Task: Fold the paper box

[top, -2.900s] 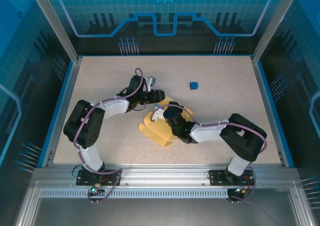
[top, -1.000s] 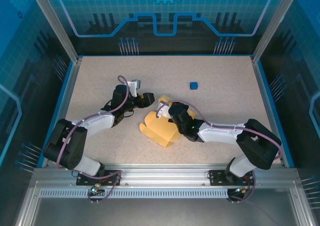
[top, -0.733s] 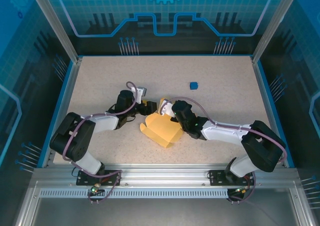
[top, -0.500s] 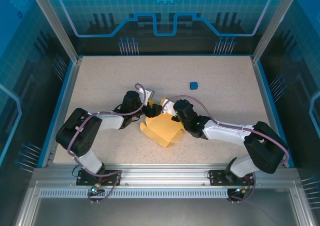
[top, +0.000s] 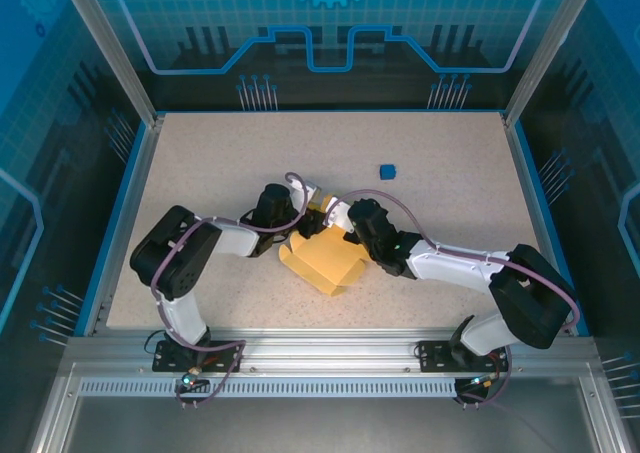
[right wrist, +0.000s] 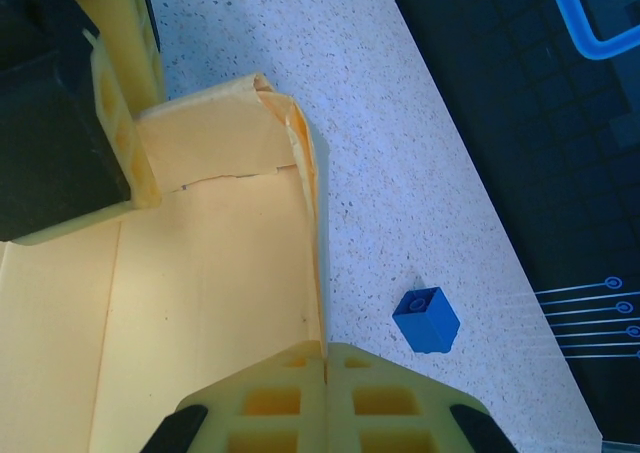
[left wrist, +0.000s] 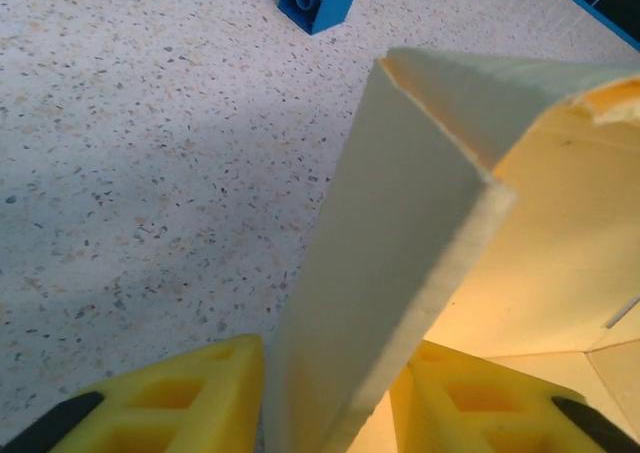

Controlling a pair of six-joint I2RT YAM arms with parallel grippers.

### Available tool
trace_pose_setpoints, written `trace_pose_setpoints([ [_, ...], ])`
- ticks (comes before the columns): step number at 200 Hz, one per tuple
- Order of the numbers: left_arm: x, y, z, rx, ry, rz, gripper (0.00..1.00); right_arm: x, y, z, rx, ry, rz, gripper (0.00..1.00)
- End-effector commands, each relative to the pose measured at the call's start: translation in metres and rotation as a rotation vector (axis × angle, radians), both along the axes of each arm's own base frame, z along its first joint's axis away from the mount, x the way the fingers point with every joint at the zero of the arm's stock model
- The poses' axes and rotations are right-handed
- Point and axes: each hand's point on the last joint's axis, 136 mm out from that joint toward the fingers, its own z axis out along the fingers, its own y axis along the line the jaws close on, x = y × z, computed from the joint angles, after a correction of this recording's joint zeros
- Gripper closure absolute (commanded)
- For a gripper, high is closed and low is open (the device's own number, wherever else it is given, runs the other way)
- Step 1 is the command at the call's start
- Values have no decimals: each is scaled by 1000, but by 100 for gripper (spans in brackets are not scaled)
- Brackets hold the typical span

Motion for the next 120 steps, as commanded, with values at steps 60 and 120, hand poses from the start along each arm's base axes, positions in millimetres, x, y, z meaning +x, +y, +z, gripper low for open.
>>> trace_pose_setpoints([
  [60, 8, -18, 25, -13, -110, -40, 84, 5, 1, 13, 54, -12, -13, 100],
  [120, 7, -3, 38, 46, -114, 40, 97, 8, -5, 20, 65, -11, -59, 87],
])
